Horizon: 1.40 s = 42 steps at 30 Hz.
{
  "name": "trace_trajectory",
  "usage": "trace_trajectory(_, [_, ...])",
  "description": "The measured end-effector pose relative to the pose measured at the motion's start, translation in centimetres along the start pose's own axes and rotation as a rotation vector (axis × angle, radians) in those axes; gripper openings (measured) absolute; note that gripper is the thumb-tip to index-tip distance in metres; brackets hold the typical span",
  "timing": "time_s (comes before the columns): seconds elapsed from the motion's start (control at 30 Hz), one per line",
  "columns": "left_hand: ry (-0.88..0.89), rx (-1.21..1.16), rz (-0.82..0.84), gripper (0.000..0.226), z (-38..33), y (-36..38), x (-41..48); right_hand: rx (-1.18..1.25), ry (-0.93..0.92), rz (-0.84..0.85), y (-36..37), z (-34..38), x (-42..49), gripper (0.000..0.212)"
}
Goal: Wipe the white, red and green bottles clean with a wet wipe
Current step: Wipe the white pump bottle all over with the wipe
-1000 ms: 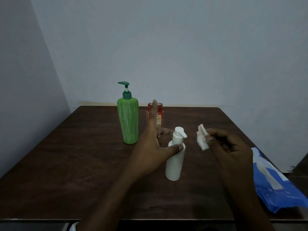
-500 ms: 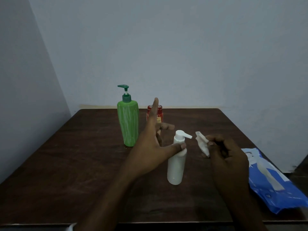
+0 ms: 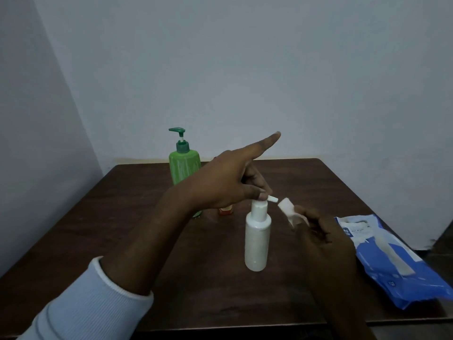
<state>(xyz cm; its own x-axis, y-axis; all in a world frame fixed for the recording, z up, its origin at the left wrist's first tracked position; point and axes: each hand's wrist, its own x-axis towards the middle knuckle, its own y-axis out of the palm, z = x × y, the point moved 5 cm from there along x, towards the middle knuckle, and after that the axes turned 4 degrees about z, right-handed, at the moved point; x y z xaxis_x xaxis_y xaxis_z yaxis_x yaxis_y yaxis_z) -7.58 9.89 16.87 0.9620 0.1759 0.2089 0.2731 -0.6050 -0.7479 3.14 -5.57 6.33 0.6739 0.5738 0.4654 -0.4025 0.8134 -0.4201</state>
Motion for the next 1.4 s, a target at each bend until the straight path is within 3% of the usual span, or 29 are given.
trace_trajectory(0.17, [-0.006,-0.035,-0.021,0.085,0.4,-0.1,0.0,-0.199,-0.51,-0.19,1.8,2.3,-0.6,0.027])
trace_trajectory(0.33, [-0.035,-0.049,-0.048,0.06,0.9,-0.2,-0.1,-0.004,-0.31,-0.23,3.7,1.1,0.2,0.018])
trace_trajectory(0.47, [-0.044,-0.087,-0.065,0.048,1.5,-0.2,-0.3,-0.164,-0.624,-0.197,4.9,3.3,-1.3,0.023])
trace_trajectory(0.53, [-0.047,-0.103,-0.077,0.042,1.7,-0.1,-0.3,-0.191,-0.706,-0.164,5.0,3.5,-1.5,0.035])
trace_trajectory(0.57, [-0.048,-0.102,-0.082,0.038,1.7,-0.1,-0.3,-0.202,-0.698,-0.16,4.9,3.3,-1.3,0.039])
trace_trajectory(0.7, [-0.045,-0.076,-0.099,0.029,1.7,-0.2,0.0,-0.177,-0.503,-0.228,3.3,2.8,0.2,0.023])
trace_trajectory(0.93, [-0.031,-0.058,-0.112,0.024,2.0,0.0,0.1,-0.292,-0.77,-0.147,4.7,4.0,-1.5,0.026])
trace_trajectory(1.07, [-0.038,-0.039,-0.137,0.024,1.9,-0.2,0.1,-0.166,-0.62,-0.199,4.0,3.0,0.1,0.031])
trace_trajectory(1.13, [-0.045,-0.03,-0.139,0.023,1.8,-0.2,0.2,-0.164,-0.644,-0.19,4.2,3.2,0.0,0.026])
trace_trajectory(1.23, [-0.029,0.037,-0.112,0.011,1.6,-0.5,0.2,-0.248,-0.697,-0.15,4.5,3.0,-0.4,0.027])
trace_trajectory(1.4, [0.023,0.218,0.088,0.011,1.3,-1.5,-0.1,-0.187,-0.565,-0.112,4.0,2.3,0.8,0.027])
